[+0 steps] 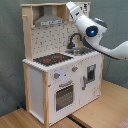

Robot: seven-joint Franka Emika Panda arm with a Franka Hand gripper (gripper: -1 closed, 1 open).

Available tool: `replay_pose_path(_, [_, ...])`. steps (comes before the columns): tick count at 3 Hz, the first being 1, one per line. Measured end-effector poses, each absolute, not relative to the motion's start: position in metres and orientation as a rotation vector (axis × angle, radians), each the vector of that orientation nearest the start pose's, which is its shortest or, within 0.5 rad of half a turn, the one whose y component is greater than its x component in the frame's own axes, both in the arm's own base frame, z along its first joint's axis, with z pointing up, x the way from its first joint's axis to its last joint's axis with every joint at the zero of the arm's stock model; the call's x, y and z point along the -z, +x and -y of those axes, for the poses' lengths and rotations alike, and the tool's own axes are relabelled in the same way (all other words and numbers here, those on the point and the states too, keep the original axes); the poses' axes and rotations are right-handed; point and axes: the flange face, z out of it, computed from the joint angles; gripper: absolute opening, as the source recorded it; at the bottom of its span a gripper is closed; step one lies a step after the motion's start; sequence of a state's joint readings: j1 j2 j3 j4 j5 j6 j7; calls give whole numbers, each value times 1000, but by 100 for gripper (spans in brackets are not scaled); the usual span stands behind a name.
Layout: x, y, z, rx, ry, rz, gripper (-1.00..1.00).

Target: Play with the kitchen

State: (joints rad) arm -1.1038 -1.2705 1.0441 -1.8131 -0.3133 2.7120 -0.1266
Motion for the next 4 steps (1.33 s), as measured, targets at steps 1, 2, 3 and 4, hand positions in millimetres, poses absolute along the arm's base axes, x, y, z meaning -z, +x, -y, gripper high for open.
replay_pose_path(1, [-706, 402, -410, -1165, 1250, -544, 100])
replay_pose_path(2, [-705, 422, -401, -1183, 1283, -462, 100])
replay_pose_path(3, [-704, 443, -401, -1201, 1296, -399, 100])
replay_pose_path(4, [-703, 462, -406, -1218, 1302, -352, 100])
